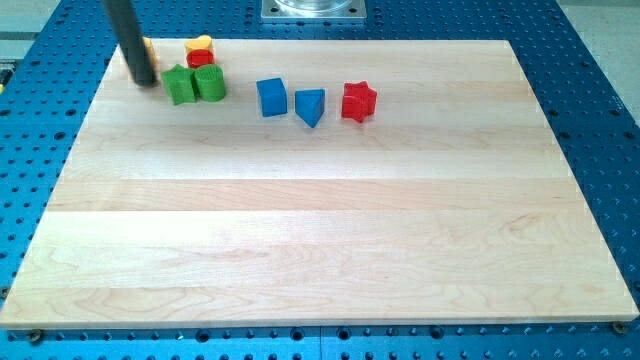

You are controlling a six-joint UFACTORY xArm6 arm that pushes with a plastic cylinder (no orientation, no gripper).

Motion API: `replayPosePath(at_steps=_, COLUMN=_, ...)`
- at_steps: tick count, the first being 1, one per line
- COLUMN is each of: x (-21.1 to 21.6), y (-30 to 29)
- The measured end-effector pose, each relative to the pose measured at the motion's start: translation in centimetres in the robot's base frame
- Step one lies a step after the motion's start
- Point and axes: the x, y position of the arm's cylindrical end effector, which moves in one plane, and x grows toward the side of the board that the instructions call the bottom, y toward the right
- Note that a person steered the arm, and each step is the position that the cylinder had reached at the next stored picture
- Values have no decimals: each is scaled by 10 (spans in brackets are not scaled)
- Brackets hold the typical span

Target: Slide the red circle to the right of the red star

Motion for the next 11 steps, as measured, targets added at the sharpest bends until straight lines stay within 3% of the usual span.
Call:
replayPosePath(at_steps=2, x=-32, y=88)
replayPosePath(at_steps=3, x=-33, y=97)
replayPosePath(at_steps=5, x=-25, y=93)
replayPosePath(at_steps=7, x=-16, y=189)
replayPosePath(at_steps=9, x=-3, y=164)
replayPosePath(at_steps=10, x=12, y=183)
replayPosePath(at_steps=11, x=9, y=250)
